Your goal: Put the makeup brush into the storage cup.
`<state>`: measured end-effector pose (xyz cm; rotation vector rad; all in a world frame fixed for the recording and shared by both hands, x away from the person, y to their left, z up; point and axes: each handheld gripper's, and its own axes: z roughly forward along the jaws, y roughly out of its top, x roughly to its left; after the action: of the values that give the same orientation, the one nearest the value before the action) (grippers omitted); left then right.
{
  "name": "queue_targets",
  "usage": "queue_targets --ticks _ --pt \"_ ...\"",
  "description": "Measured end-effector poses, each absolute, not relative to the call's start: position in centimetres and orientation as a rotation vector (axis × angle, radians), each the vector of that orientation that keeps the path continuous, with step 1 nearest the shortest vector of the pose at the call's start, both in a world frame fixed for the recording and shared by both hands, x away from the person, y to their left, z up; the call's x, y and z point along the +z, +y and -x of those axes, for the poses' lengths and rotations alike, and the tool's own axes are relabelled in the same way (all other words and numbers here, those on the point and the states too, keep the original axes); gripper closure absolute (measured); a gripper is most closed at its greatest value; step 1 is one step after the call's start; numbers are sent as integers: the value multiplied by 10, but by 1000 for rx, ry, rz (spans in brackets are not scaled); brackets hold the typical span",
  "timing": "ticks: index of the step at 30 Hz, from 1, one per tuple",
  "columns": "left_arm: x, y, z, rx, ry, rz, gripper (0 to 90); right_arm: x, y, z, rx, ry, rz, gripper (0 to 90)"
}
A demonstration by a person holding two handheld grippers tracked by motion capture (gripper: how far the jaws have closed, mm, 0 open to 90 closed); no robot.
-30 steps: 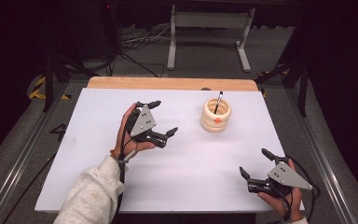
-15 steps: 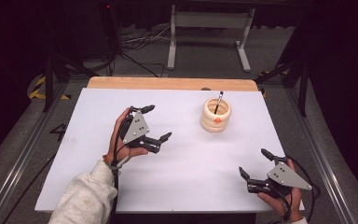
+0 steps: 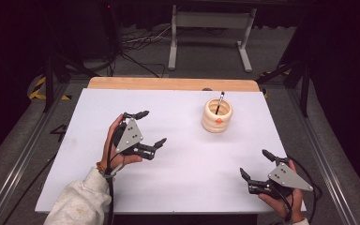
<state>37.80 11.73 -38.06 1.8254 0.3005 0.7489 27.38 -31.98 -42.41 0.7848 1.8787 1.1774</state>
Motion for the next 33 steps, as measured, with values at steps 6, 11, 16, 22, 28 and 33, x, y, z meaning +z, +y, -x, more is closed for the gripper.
queue_targets --ticks 6,11,16,22,28,33 --pt "-381 124 -376 752 298 -1853 29 -425 -320 -274 1176 1883 -785 63" --pt "-385 128 -371 761 296 -1868 31 -425 -321 -274 1177 1882 -789 63" --pt "-387 132 -368 770 299 -1878 31 -424 -320 -274 1175 1881 -782 63" --pt "-389 138 -365 770 308 -1877 30 -424 -319 -274 1172 1880 -783 63" --pt "-391 144 -359 774 318 -1876 31 -424 -320 -273 1176 1875 -780 63" --pt "-393 149 -356 784 323 -1879 31 -424 -319 -273 1170 1877 -779 64"
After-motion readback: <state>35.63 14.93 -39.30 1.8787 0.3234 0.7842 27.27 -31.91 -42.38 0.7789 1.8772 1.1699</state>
